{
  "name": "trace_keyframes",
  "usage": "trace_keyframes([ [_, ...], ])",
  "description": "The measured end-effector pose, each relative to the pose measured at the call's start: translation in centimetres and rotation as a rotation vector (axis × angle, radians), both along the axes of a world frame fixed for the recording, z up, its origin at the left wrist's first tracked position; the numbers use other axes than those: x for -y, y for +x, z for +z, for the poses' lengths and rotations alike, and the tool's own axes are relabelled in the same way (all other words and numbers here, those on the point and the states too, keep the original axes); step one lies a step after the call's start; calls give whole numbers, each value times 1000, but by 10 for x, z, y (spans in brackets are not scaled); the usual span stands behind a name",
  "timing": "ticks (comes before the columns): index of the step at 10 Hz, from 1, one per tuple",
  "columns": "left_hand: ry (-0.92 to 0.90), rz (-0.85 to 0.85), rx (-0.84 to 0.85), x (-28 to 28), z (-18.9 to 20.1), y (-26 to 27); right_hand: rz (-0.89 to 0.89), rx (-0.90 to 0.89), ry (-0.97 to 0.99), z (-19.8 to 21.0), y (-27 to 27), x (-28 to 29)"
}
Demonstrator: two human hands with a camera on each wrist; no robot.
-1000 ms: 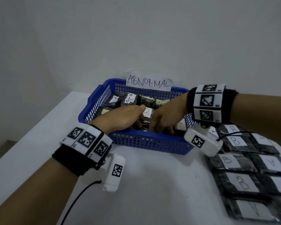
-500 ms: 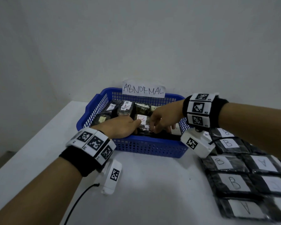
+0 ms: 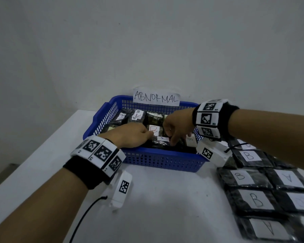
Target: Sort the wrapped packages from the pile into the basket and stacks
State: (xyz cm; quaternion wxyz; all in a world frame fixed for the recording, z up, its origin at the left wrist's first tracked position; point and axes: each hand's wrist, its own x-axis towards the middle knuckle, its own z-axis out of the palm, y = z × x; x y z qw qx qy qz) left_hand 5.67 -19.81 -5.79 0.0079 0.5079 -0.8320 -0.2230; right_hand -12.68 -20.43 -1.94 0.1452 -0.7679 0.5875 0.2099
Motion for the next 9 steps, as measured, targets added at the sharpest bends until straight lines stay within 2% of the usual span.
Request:
trace_keyframes([
  [3, 77, -6, 3, 2, 7, 2, 89, -128, 20, -6, 13, 6],
  [6, 202, -45, -42, -2, 9, 8, 275, -329, -121, -3, 25, 11],
  [8, 182, -52, -48, 0, 8, 5, 320, -424, -90, -6, 30, 14],
  [9, 13, -52, -98, 2, 7, 8, 294, -347, -100, 0, 26, 12],
])
